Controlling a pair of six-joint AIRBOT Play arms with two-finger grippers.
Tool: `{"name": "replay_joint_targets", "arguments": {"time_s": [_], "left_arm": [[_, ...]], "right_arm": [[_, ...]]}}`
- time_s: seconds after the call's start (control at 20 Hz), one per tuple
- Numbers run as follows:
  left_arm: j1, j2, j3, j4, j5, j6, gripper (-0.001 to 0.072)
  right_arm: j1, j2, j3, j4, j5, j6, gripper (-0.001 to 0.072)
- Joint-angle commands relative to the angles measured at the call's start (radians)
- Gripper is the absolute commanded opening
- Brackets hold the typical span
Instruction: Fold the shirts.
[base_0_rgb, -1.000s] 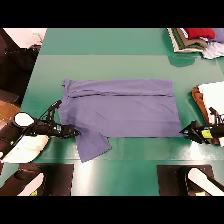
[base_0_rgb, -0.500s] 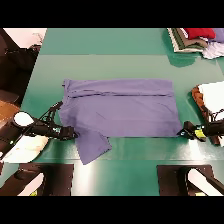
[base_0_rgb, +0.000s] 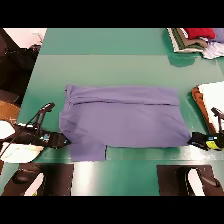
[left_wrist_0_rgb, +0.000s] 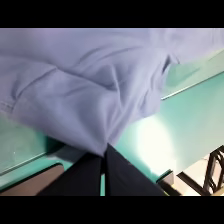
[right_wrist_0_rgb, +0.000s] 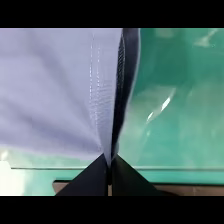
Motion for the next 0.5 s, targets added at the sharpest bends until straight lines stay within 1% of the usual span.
{"name": "replay_joint_targets", "arguments": {"time_s": [0.0,0.1,0.15,0.25,0.45], "left_arm": [[0.0,0.008,0.089,0.007,0.05,-0.015,0.002],[0.0,-0.074,0.154,0.029,0.134,0.017,0.0021],[0.0,-0.127,0.189,0.047,0.181,0.027,0.0021],[0.0,-0.242,0.261,0.092,0.265,0.027,0.0021],[0.0,-0.483,0.41,0.095,0.407,0.037,0.0021]], "right_arm": [[0.001,0.099,0.001,0.048,-0.02,0.027,0.0014],[0.001,0.073,0.008,0.098,-0.075,0.032,0.0014],[0.002,0.032,0.033,0.098,-0.087,0.041,0.0014],[0.007,-0.069,0.112,0.098,-0.12,0.041,0.0014],[0.098,-0.314,0.294,0.096,-0.232,0.041,0.0014]]}}
